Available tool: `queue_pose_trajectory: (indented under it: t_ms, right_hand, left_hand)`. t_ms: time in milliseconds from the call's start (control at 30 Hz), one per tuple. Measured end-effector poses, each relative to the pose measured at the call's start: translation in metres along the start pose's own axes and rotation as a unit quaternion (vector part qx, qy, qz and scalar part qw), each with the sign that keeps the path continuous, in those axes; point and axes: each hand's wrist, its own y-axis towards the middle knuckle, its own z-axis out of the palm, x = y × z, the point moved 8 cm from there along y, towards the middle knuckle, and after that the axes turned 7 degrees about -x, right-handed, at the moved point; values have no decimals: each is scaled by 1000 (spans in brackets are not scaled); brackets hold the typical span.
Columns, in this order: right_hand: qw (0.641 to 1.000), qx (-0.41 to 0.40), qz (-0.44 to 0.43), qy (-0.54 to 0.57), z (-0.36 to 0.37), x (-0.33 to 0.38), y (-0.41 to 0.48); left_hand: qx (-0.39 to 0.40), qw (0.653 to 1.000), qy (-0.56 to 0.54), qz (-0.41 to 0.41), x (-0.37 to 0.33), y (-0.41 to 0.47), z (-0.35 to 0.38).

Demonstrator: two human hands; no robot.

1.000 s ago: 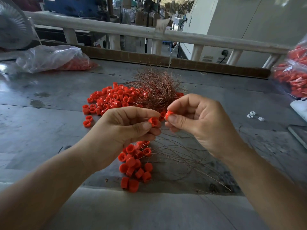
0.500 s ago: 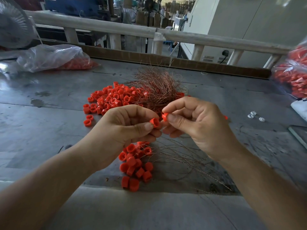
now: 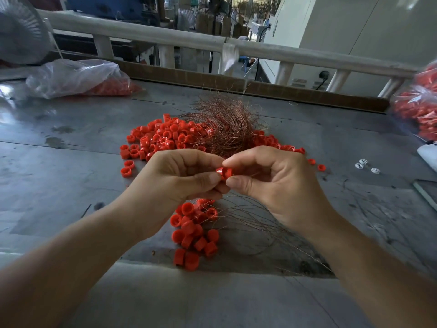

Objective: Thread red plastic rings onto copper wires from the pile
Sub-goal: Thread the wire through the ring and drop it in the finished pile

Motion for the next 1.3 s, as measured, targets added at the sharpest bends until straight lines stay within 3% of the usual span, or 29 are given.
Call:
queue_pose_trajectory:
  t_ms: [400, 633, 833, 1100, 1300]
  right_hand:
    - [1000, -20, -3, 1, -1, 1, 0]
    - [997, -45, -35, -52, -4, 5, -2]
    - [994, -50, -69, -73, -5, 9, -3]
    - [997, -54, -44, -17, -6, 5, -2]
    - [990, -43, -102, -90, -4, 14, -3]
  left_hand:
    - [-22, 999, 29, 17, -3, -1, 0]
    - [-18, 995, 75, 55, -9, -5, 2]
    - [-12, 999, 41, 22, -4, -3, 0]
    - [-10, 999, 35, 26, -8, -3, 1]
    - [-6, 998, 49, 28, -7, -4, 2]
